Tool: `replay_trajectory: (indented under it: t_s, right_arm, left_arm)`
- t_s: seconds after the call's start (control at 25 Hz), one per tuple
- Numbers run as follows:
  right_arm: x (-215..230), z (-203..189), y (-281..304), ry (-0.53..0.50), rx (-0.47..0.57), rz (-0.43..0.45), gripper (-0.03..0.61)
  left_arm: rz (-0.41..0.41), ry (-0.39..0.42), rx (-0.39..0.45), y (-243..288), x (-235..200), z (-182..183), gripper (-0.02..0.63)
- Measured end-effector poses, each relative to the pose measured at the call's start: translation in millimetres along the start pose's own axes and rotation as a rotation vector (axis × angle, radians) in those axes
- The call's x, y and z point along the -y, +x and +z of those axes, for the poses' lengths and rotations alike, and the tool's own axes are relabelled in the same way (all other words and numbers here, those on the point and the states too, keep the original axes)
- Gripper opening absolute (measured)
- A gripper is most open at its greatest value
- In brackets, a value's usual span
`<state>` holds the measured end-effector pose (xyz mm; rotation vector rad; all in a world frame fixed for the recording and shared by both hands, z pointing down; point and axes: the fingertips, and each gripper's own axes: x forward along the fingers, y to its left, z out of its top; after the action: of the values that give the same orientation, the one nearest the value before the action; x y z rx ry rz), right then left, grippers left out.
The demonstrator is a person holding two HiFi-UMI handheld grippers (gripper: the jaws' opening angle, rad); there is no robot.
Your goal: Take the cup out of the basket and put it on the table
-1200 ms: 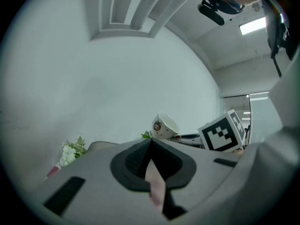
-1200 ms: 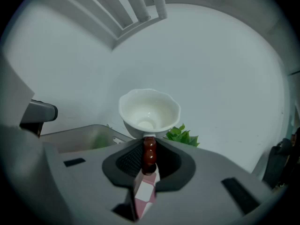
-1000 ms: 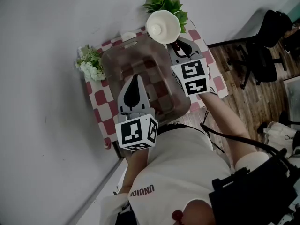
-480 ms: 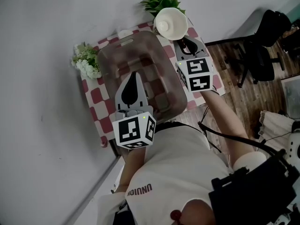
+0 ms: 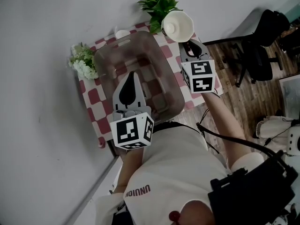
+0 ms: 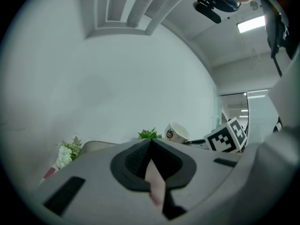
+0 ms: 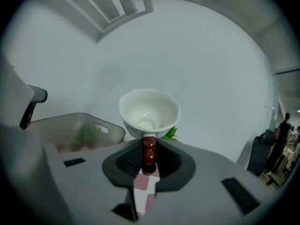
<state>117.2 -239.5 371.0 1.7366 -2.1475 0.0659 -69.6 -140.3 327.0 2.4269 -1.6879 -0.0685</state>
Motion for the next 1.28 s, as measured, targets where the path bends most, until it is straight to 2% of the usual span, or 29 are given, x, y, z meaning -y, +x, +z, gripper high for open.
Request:
replay_trajectory:
  t_s: [0.76,1.28]
  right_arm:
    - [20,-55,-4,0.035,-0.089,-0.057,0.063]
    - [18,-97,-7,0.038,-0.173,-0.060,0.063]
  left_arm:
    - [-0.009,0.004,0.003,5,4,-3,0.012]
    - [-0.004,0.008,0.001,7,6,-1,0.012]
